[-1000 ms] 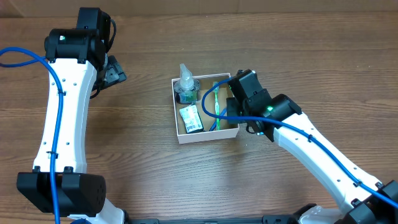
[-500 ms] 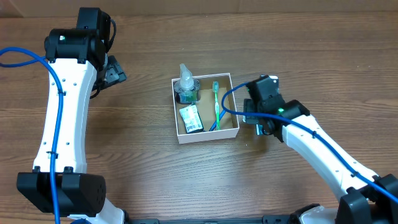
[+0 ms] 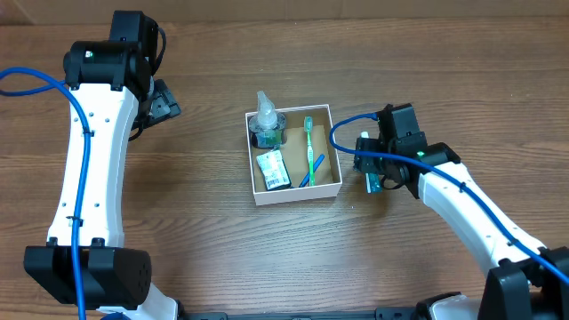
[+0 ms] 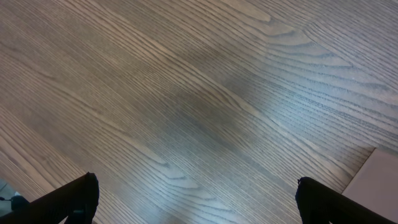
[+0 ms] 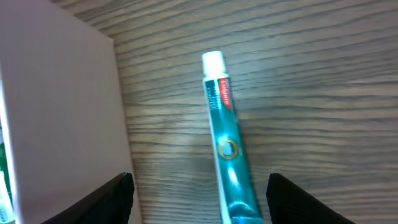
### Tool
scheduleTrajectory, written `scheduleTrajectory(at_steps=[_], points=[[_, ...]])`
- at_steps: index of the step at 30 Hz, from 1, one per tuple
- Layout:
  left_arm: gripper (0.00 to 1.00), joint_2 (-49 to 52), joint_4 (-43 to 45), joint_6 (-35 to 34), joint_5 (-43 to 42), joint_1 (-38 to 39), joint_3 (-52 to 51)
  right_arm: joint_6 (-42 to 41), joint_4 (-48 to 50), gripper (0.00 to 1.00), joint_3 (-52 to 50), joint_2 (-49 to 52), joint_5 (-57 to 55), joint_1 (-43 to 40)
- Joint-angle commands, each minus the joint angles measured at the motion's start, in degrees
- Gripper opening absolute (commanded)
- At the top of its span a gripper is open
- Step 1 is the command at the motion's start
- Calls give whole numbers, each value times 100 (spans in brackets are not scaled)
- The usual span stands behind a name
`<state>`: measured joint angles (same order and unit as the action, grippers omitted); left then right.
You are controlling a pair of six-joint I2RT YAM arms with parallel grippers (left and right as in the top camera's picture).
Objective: Pack container
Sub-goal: 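Move right gripper to the Colgate toothpaste tube and grasp it, then carry the toothpaste tube into the box and release it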
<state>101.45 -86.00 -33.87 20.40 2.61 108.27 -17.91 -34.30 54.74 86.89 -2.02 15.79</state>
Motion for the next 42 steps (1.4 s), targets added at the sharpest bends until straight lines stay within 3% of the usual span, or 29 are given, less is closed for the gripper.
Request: scheduleTrajectory(at_steps=[1,16,31,33,38,42], points=[[100,2,-9,109,96,-17,107,52,151,71,-11,256,221,-57],[100,2,-9,109,96,-17,107,33,361,70,-11,426,518,-564],[100,2,-9,109,96,-17,107,297,857,67,-11,1606,557,-597],[100,2,-9,111,96,-17,107,295,874,62,-11,1676,555,-597],[100,2,-9,109,96,-17,107,291,881,25,-11,1679,511,-619],[100,2,-9,111,96,-17,107,289,807,21,-9,1679,470,-732]])
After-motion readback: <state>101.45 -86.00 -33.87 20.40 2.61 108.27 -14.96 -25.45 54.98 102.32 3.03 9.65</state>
